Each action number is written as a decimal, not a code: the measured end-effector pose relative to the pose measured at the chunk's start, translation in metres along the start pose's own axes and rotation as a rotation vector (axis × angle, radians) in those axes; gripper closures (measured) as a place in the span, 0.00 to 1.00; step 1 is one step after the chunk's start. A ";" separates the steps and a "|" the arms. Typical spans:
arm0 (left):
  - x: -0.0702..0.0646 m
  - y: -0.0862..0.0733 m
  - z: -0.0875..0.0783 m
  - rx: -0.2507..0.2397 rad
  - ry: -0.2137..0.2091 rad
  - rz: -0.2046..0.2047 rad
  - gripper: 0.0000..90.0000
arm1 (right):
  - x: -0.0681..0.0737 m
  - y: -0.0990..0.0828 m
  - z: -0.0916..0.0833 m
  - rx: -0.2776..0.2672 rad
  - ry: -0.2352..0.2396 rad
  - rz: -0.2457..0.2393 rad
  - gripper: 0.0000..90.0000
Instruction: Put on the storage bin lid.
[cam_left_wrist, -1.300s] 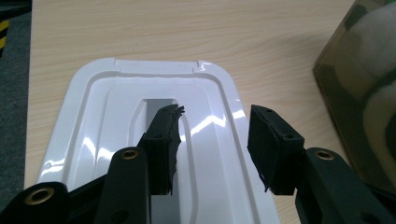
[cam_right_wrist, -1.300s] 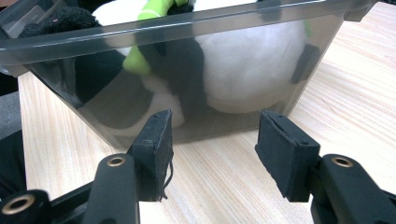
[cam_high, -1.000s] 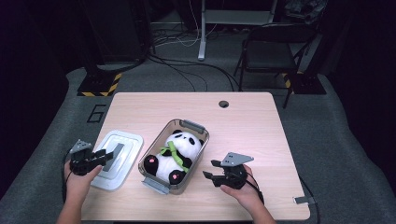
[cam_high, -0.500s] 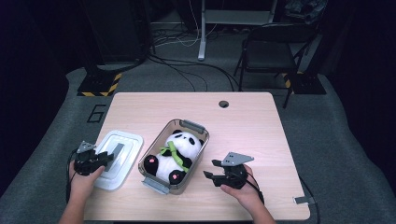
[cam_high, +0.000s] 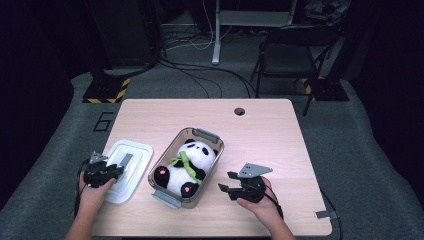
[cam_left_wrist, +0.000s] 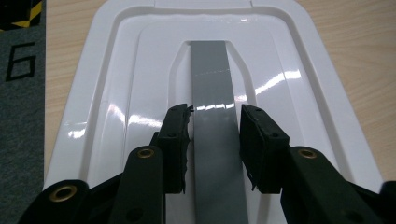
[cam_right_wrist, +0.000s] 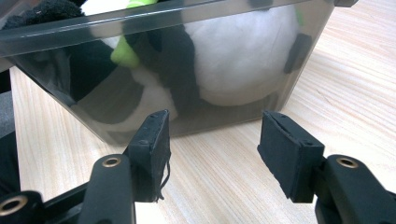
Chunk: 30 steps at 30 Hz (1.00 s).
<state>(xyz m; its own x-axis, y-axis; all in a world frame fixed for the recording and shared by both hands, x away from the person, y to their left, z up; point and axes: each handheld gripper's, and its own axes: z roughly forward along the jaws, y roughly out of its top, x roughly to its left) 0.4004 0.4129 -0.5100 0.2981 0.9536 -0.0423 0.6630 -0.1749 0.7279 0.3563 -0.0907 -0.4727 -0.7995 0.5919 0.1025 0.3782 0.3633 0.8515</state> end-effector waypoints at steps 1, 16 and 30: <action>0.000 0.000 0.000 0.005 0.000 0.000 0.70 | 0.000 0.000 0.000 -0.001 -0.001 0.000 0.47; -0.003 0.001 0.005 -0.009 0.019 0.017 0.73 | -0.001 -0.002 0.001 0.005 0.001 0.005 0.47; -0.004 0.004 0.001 -0.003 0.019 0.002 0.74 | -0.002 -0.002 0.001 0.001 -0.001 0.017 0.47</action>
<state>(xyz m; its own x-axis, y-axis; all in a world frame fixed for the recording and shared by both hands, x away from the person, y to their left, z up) 0.4024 0.4078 -0.5081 0.2862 0.9578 -0.0281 0.6604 -0.1759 0.7300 0.3573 -0.0919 -0.4750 -0.7928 0.5983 0.1163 0.3919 0.3543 0.8491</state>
